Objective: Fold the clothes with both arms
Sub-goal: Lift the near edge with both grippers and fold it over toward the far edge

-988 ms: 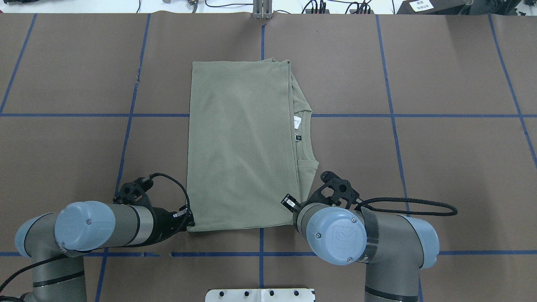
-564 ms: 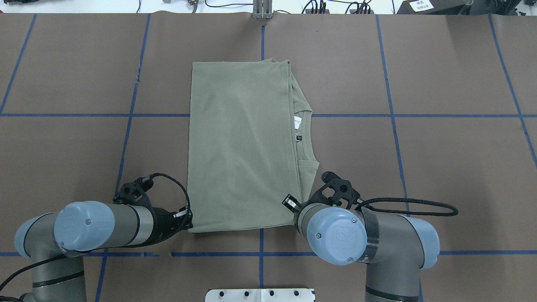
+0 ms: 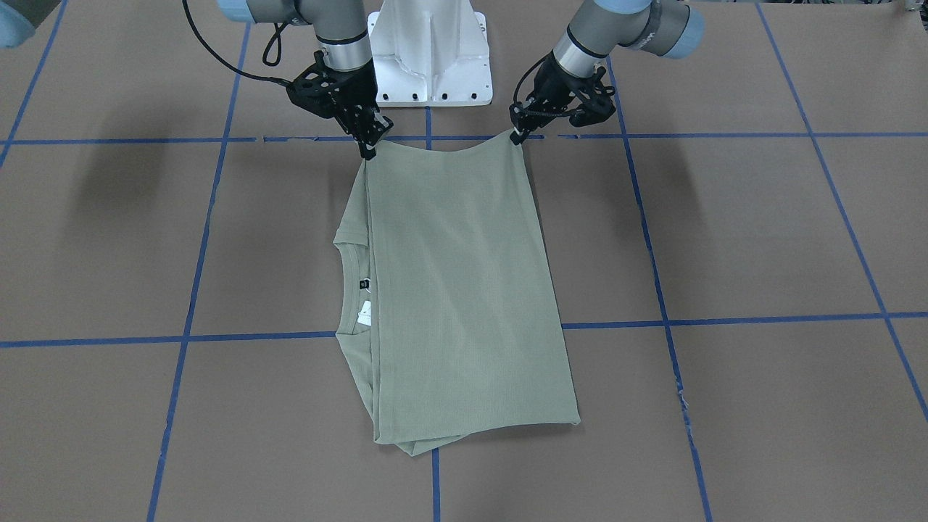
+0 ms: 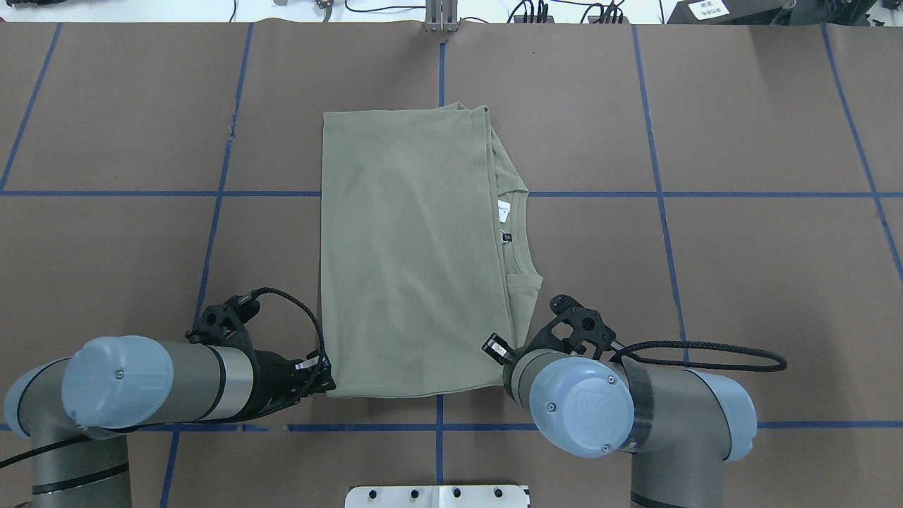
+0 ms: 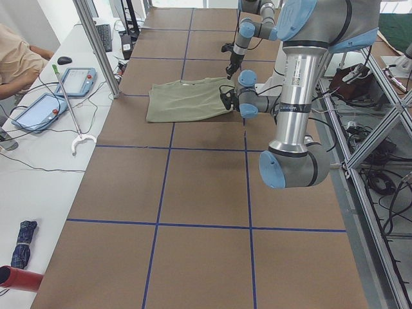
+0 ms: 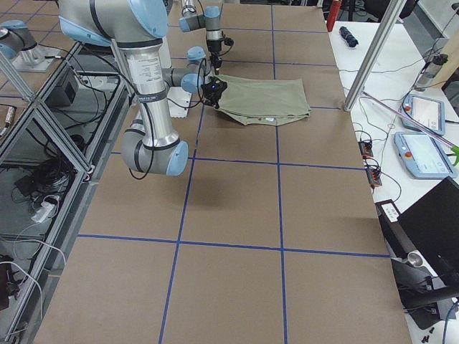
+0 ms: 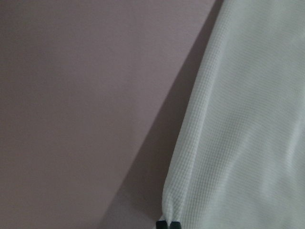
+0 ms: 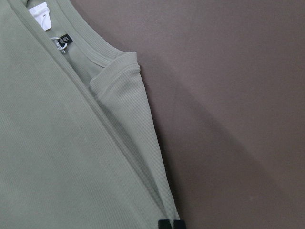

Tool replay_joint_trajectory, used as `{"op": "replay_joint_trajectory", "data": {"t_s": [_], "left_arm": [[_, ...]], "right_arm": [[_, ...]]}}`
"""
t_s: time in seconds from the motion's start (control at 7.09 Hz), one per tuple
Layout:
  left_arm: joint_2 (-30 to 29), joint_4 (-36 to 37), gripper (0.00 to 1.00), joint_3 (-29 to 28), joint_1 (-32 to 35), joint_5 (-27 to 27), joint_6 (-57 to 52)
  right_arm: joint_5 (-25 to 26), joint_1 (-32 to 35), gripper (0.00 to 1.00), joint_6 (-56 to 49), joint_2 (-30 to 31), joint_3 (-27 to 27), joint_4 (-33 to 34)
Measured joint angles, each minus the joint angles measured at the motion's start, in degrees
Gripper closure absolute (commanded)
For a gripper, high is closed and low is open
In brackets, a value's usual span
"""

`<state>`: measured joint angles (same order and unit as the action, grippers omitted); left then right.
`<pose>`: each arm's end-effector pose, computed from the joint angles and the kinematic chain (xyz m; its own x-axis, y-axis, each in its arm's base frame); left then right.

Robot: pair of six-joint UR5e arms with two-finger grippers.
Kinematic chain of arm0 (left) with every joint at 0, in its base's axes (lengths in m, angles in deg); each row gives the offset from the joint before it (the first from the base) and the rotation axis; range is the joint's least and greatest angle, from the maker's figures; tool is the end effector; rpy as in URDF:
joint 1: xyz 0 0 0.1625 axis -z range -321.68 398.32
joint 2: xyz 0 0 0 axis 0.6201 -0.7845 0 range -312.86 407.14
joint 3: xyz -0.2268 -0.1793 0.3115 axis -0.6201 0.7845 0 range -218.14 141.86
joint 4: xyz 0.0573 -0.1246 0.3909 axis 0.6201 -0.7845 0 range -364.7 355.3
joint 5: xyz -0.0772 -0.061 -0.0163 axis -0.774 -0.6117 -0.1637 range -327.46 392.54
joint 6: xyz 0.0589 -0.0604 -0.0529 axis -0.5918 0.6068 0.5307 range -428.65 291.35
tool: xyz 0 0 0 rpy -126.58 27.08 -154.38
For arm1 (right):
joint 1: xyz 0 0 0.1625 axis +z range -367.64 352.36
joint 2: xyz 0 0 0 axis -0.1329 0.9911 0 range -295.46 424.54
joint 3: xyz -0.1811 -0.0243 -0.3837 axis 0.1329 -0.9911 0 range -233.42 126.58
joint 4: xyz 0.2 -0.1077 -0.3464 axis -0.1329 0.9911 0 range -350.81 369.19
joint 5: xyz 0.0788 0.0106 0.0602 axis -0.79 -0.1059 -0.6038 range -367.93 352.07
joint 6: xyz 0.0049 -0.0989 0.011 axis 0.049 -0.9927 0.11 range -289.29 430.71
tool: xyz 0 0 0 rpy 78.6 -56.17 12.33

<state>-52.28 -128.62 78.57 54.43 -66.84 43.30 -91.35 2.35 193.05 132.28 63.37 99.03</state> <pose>0.4601 -0.2546 0.2903 0.2569 -0.4580 -0.8510 0.2399 0.8832 -0.4029 -0.5245 -0.2394 0.2487 0.4058 0.6110 0.6797 -0.5619 0.7533 -0.3417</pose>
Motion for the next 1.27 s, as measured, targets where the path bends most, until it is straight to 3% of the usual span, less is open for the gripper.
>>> {"op": "replay_joint_trajectory", "data": {"t_s": [0.42, 0.71, 0.99, 1.27], "left_arm": [[-0.37, 2.61, 1.0, 5.38, -0.73, -0.7, 1.45], [-1.11, 3.1, 1.0, 6.73, -0.62, -0.71, 1.49], [-4.22, 3.35, 1.0, 4.91, 4.7, -0.67, -3.12], [-9.12, 3.43, 1.0, -1.18, 12.99, -0.81, -9.29]], "right_arm": [[0.79, -4.63, 1.0, 3.52, 3.03, 8.42, 4.29], [1.19, -2.85, 1.0, 3.42, 2.54, 10.4, 7.13], [0.07, 4.85, 1.0, -3.25, -0.9, 6.81, 7.34], [-4.85, 13.93, 1.0, -10.78, -5.87, 0.18, 7.06]]}}
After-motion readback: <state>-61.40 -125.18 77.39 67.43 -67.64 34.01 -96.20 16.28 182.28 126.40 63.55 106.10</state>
